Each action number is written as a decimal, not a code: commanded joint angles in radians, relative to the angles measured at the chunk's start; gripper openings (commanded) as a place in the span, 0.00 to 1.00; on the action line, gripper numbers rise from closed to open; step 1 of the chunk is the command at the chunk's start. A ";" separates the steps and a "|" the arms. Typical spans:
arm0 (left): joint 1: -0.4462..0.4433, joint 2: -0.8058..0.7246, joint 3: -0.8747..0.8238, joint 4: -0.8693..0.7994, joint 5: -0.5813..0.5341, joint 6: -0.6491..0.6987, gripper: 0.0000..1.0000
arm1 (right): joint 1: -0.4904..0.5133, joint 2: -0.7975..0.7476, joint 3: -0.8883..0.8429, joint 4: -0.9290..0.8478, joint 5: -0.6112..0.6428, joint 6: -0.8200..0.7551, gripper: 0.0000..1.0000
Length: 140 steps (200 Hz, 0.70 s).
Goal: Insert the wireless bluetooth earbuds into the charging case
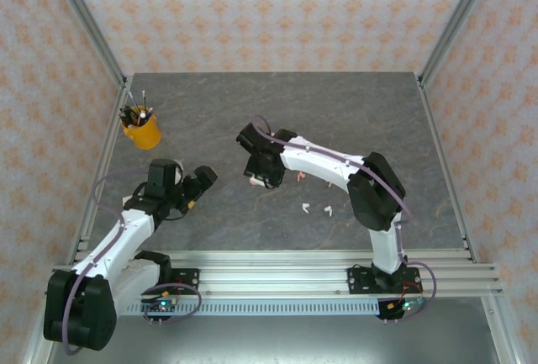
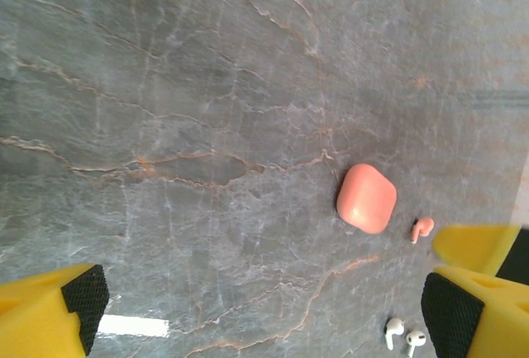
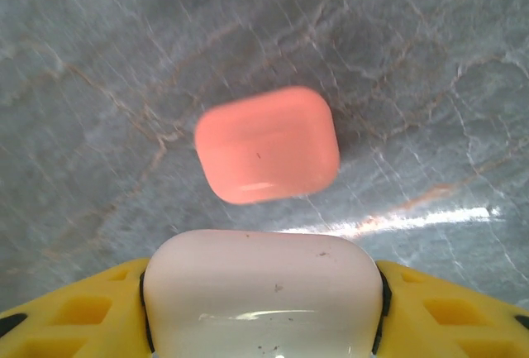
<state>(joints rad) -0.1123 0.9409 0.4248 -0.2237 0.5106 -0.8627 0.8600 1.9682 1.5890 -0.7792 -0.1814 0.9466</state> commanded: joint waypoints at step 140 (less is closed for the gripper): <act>-0.258 0.266 0.000 0.635 -0.263 0.039 0.95 | -0.190 -0.008 0.002 0.257 -0.232 0.204 0.59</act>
<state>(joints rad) -0.3477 1.1454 0.3721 0.2405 0.3325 -0.8478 0.6765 1.9739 1.5944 -0.5587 -0.3790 1.1122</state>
